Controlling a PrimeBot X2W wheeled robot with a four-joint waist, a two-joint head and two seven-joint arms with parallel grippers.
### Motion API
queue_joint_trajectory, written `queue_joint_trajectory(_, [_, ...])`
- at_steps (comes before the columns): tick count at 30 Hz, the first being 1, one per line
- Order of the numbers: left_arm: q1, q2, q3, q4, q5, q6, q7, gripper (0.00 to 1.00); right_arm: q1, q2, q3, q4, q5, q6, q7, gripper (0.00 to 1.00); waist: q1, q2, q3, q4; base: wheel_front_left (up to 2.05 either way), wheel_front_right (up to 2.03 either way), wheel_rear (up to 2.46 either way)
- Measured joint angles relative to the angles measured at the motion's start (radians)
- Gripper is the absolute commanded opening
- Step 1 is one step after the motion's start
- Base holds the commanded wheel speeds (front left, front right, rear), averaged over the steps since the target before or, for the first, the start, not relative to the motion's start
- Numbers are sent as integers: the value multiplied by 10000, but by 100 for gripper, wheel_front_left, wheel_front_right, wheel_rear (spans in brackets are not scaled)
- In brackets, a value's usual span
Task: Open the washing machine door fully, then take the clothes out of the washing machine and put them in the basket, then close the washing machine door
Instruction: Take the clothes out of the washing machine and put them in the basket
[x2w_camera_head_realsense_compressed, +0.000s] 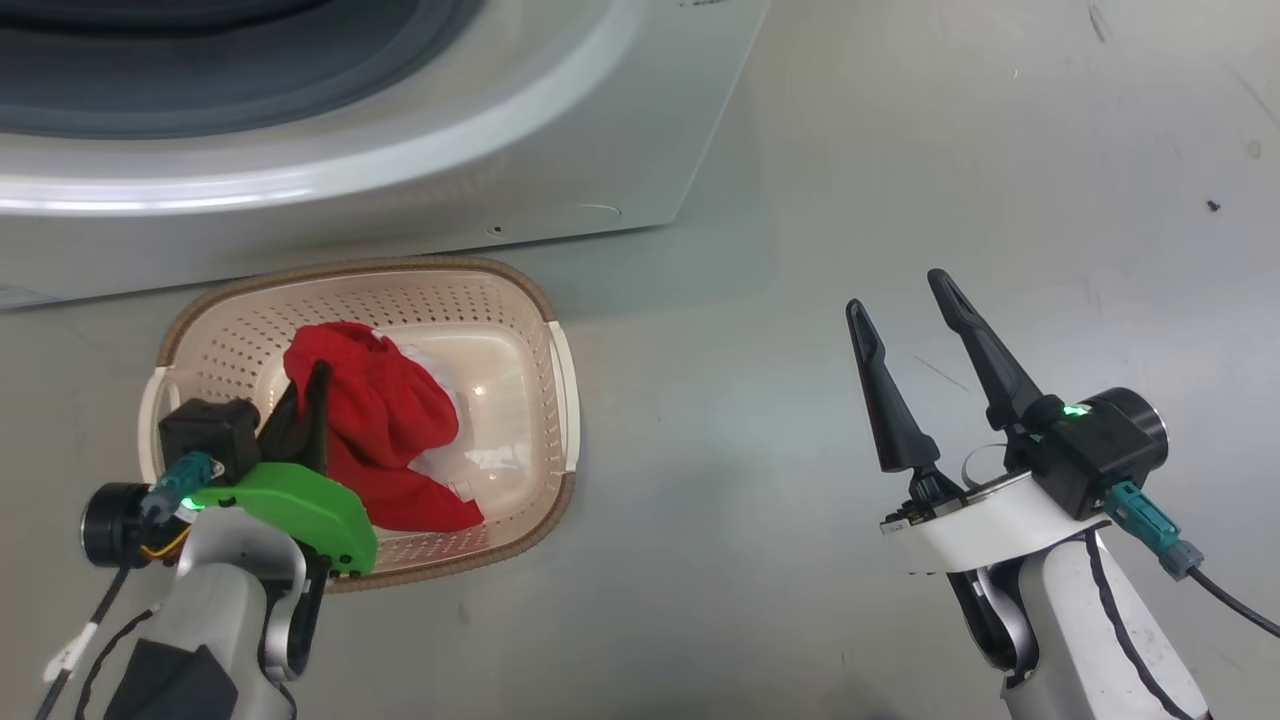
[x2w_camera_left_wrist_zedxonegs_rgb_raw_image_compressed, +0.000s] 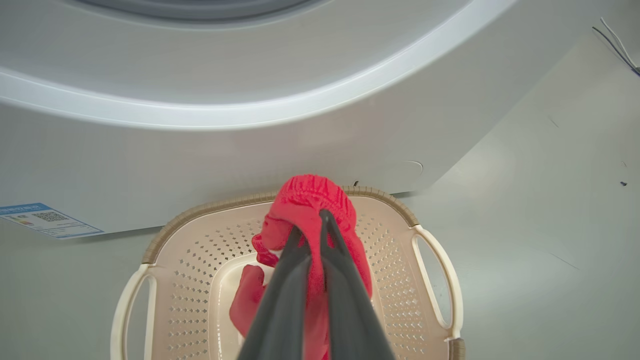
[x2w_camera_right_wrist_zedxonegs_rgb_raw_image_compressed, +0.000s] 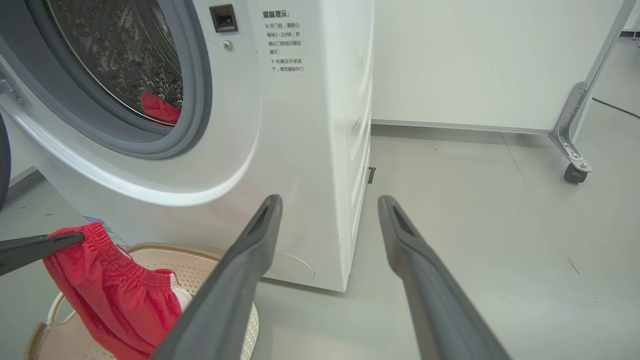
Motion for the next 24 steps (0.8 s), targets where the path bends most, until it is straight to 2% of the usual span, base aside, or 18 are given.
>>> queue_joint_trajectory(15, [-1862, 40, 357, 1870, -616, -435, 715, 0, -877, 2, 265, -573, 499, 42, 0, 100, 0, 0, 1799, -590, 0, 0, 0])
queue_joint_trajectory(24, [-2624, 244, 585, 3156, -777, -520, 930, 0, -1418, 0, 451, -619, 838, -134, 0, 100, -1, 0, 2708, -906, 0, 0, 0])
